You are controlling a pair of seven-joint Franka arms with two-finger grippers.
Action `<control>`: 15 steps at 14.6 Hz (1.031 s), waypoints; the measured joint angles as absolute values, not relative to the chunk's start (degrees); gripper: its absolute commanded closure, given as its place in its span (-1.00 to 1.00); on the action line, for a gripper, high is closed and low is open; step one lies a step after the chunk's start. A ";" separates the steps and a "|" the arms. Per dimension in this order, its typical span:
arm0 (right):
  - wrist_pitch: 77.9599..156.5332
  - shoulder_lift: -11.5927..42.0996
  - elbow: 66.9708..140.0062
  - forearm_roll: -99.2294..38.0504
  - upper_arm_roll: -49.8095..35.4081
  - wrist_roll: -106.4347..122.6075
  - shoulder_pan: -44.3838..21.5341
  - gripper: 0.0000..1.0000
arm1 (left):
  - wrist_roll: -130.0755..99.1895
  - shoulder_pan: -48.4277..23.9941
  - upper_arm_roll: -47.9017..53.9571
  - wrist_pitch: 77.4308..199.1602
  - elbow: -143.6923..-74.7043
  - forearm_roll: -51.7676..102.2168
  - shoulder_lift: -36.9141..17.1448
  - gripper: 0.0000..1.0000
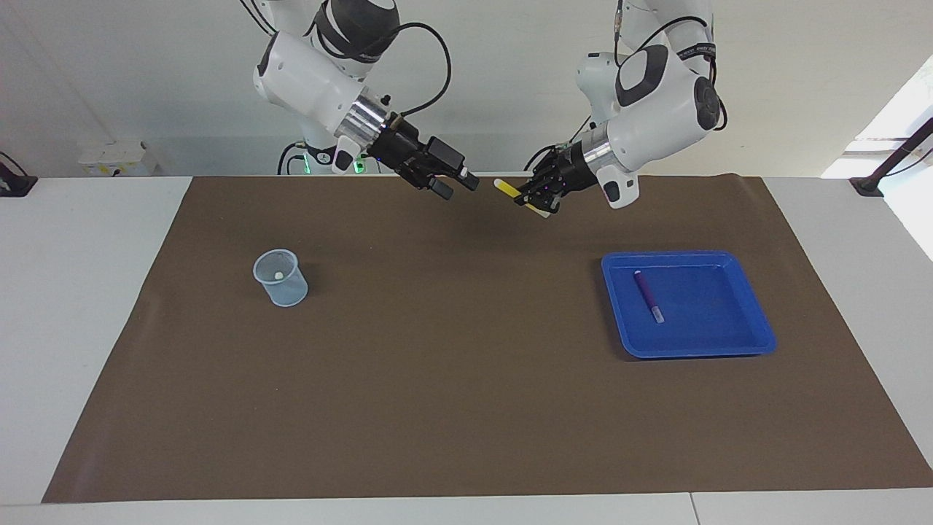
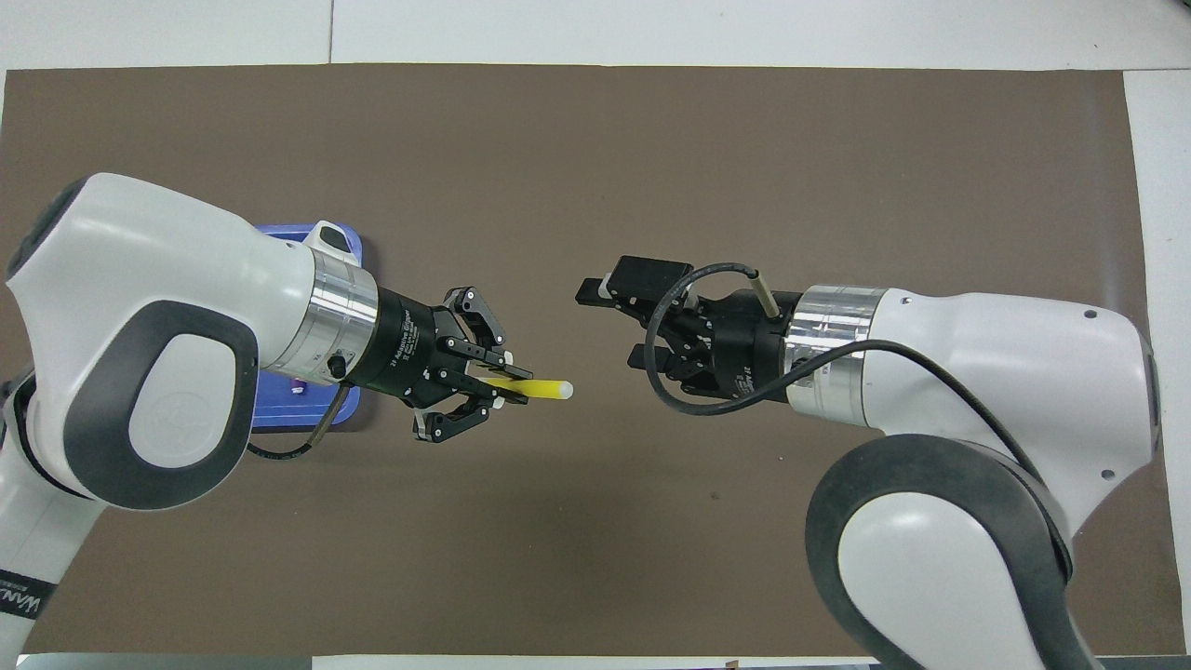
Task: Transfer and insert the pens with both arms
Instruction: 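Lift the yellow pen with the left gripper toward the right gripper, then grasp the yellow pen with the right gripper, open the left gripper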
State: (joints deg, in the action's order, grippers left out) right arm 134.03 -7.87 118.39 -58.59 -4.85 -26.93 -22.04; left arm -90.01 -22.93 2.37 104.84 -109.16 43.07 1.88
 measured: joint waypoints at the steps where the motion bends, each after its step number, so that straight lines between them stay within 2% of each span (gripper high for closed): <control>1: 134.03 -8.02 118.88 -58.59 -4.87 -26.25 -22.47 -1.00 | -90.84 -23.53 2.36 105.72 -109.17 43.15 2.04 1.00; 5: 133.68 -8.74 119.93 -56.14 -4.92 -24.70 -25.04 -0.98 | -92.78 -25.12 2.35 107.64 -109.17 43.20 2.47 1.00; 7: 131.03 -8.93 120.07 -51.86 -4.90 -24.27 -25.17 -0.81 | -93.18 -25.46 2.37 108.11 -109.17 43.22 2.47 1.00; 11: 129.68 -9.08 120.08 -50.31 -4.87 -22.43 -25.15 -0.24 | -93.38 -25.64 2.34 108.23 -109.17 43.22 2.47 1.00; 15: 129.68 -9.10 120.08 -50.29 -4.84 -22.19 -25.15 0.48 | -93.47 -25.77 2.31 108.31 -109.17 43.22 2.47 1.00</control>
State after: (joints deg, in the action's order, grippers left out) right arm 129.68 -9.10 120.08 -50.29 -4.84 -22.19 -25.15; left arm -93.47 -25.77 2.31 108.31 -109.17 43.22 2.47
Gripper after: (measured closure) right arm 0.480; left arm 0.828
